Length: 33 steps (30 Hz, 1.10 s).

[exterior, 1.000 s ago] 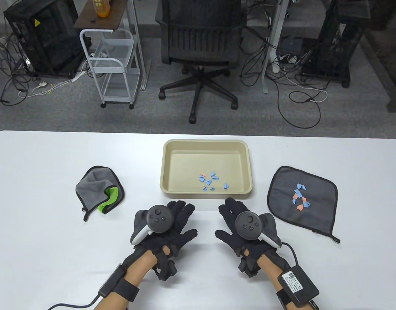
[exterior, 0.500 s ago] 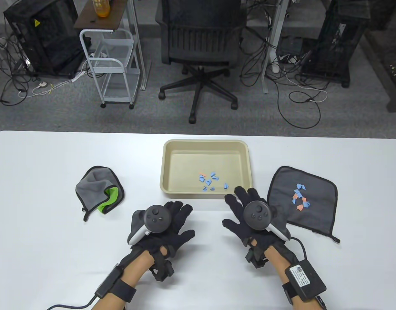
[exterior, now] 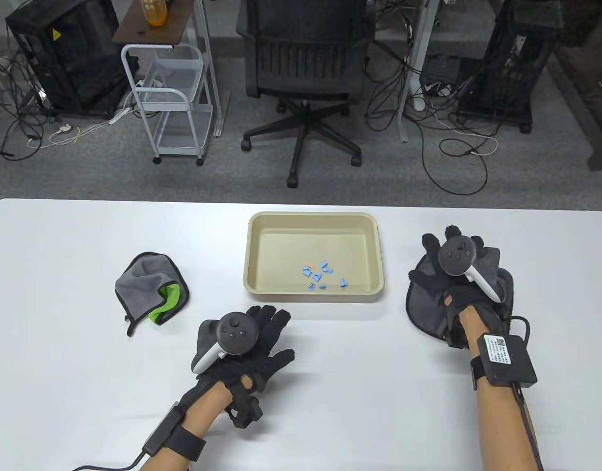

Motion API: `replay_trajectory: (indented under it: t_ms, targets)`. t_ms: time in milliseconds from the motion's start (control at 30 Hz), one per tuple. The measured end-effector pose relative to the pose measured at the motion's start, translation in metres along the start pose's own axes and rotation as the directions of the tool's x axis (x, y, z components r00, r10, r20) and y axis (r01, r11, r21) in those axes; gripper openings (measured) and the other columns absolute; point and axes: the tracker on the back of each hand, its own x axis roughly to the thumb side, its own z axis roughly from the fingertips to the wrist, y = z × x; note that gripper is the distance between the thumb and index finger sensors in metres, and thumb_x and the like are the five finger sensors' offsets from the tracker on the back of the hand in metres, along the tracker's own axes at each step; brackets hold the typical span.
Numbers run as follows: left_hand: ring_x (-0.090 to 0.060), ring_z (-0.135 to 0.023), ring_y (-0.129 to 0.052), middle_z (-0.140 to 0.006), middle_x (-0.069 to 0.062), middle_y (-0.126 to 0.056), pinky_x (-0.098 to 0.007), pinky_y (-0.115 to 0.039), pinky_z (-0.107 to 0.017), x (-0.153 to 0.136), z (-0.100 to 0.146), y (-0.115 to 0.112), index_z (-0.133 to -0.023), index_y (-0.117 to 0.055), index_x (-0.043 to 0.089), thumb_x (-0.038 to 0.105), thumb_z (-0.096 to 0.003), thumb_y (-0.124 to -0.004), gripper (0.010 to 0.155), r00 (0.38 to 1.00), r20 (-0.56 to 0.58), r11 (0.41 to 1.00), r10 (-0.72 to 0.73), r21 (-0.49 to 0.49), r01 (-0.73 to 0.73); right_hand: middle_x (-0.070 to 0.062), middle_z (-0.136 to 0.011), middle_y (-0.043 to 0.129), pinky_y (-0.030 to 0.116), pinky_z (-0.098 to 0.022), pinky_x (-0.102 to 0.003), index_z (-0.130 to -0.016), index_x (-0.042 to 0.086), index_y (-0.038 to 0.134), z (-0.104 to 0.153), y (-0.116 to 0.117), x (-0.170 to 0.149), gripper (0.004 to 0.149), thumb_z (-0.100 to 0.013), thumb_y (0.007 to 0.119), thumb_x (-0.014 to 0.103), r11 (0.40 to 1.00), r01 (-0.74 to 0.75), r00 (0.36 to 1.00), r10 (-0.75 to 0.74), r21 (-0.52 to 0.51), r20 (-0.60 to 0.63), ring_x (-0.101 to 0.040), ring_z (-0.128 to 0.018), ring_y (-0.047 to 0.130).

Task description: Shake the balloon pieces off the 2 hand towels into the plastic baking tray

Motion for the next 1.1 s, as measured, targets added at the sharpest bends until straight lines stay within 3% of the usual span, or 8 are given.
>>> replay_trajectory:
  t_ms: [200, 467, 867, 1100]
  targets:
    - [-0.044, -0.107, -0.009, -0.114, -0.007, -0.015, -0.070, -0.028, -0.072, -0.006, 0.000, 0.002, -0.104, -0.023, 0.040, 0.061, -0.0378, -0.067, 0.082, 1.000, -0.020, 1.000, -0.005, 0.000, 0.005, 0.006, -0.119, 0.002, 0.031, -0.069, -0.078, -0.099, 0.056, 0.023, -0.027, 0.021, -0.034, 0.084, -0.030, 0.068, 0.075, 0.996, 0.007, 0.993, 0.004, 0.088, -0.117, -0.046, -0.107, 0.006]
    - [-0.044, -0.107, -0.009, -0.113, -0.007, -0.015, -0.070, -0.028, -0.072, -0.015, 0.004, 0.007, -0.104, -0.023, 0.040, 0.061, -0.0378, -0.067, 0.082, 0.999, -0.048, 1.000, 0.007, 0.020, -0.006, 0.005, -0.120, 0.004, 0.033, -0.069, -0.078, -0.098, 0.059, 0.024, -0.045, 0.053, -0.060, 0.083, -0.029, 0.067, 0.075, 0.985, 0.059, 0.976, -0.023, 0.160, -0.219, -0.046, -0.108, 0.009]
    - [-0.044, -0.107, -0.006, -0.113, -0.007, -0.015, -0.070, -0.028, -0.072, -0.019, 0.006, 0.010, -0.104, -0.024, 0.040, 0.060, -0.0379, -0.067, 0.082, 0.998, -0.067, 1.000, 0.006, 0.017, -0.004, 0.003, -0.120, 0.008, 0.042, -0.067, -0.078, -0.095, 0.064, 0.033, -0.049, 0.104, -0.053, 0.077, -0.028, 0.069, 0.074, 0.944, -0.043, 0.976, 0.109, 0.328, -0.188, -0.050, -0.106, 0.015]
    - [-0.044, -0.107, -0.005, -0.113, -0.007, -0.015, -0.070, -0.027, -0.072, -0.019, 0.009, 0.013, -0.104, -0.024, 0.040, 0.060, -0.0378, -0.067, 0.082, 0.997, -0.072, 1.000, 0.017, 0.020, -0.015, 0.002, -0.118, 0.004, 0.043, -0.065, -0.077, -0.093, 0.066, 0.027, -0.036, 0.110, -0.050, 0.076, -0.030, 0.068, 0.073, 0.932, -0.057, 0.970, 0.136, 0.357, -0.201, -0.051, -0.104, 0.011]
